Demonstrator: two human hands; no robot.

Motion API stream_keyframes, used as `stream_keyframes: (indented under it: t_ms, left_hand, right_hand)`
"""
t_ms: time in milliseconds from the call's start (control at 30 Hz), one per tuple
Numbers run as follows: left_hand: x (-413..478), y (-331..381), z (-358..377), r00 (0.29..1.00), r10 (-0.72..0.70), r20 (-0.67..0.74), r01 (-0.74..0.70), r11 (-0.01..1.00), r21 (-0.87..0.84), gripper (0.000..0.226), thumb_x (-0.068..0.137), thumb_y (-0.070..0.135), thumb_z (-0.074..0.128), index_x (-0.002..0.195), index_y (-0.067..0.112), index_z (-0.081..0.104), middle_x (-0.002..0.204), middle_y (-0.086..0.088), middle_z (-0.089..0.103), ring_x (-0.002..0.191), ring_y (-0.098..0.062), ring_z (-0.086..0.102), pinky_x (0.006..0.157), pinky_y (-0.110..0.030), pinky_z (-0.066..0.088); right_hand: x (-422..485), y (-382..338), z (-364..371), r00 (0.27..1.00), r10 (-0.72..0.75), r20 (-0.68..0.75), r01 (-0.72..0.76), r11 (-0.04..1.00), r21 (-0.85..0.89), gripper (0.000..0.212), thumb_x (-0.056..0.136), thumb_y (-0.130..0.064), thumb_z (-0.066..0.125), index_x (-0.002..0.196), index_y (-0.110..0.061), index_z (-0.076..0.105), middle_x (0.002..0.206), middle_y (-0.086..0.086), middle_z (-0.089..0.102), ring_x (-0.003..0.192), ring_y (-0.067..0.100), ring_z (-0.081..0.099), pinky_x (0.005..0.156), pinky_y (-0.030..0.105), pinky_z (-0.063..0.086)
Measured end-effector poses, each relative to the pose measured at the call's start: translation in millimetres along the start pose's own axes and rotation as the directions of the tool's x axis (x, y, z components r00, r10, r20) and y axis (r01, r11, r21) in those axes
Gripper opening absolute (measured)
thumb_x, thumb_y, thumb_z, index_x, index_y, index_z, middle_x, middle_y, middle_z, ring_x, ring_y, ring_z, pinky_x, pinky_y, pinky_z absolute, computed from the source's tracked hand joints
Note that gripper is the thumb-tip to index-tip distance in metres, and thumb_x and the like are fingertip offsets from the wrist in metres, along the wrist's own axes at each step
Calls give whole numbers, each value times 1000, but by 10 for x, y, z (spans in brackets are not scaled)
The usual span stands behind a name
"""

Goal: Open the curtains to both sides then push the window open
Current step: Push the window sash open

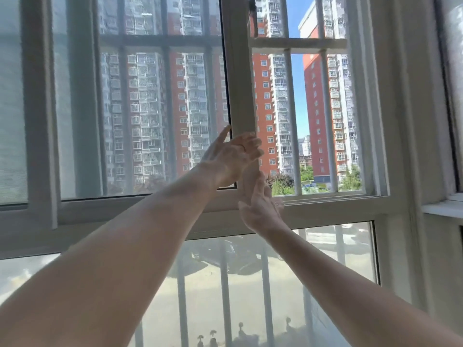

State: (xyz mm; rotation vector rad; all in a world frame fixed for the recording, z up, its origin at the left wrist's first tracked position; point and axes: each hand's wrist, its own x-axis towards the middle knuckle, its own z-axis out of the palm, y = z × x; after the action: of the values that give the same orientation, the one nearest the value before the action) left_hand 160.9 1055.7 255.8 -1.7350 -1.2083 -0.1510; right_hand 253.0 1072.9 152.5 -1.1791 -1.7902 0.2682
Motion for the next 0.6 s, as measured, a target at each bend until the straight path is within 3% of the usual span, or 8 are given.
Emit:
stream_keyframes:
  t_ms: [167, 433, 600]
  left_hand:
    - [-136, -136, 12, 1000, -8, 11, 8, 1000, 18, 72, 92, 3, 43, 151, 32, 14, 162, 9, 7, 148, -9, -5, 119, -52, -3]
    - [-443, -404, 58, 998, -59, 35, 57, 997, 43, 72, 92, 6, 48, 151, 31, 14, 162, 8, 5, 148, -9, -6, 119, -50, -6]
    - [-632, -586, 127, 997, -77, 30, 76, 996, 42, 52, 102, 29, 34, 150, 32, 16, 162, 9, 6, 148, -8, -5, 119, -49, -8]
  right_hand:
    - [-22, -133, 144, 1000, -17, 8, 17, 1000, -21, 83, 95, -23, 42, 150, -17, -19, 162, 4, 5, 148, 25, 15, 116, 56, 0]
    - [-80, -421, 369, 996, -55, 72, 58, 997, -49, 82, 97, -24, 41, 150, -16, -20, 163, 3, 4, 147, 25, 18, 117, 55, 2]
    - [-124, -597, 535, 993, -82, 88, 86, 996, -38, 81, 97, -21, 39, 150, -20, -22, 163, 0, 4, 147, 24, 18, 117, 56, 2]
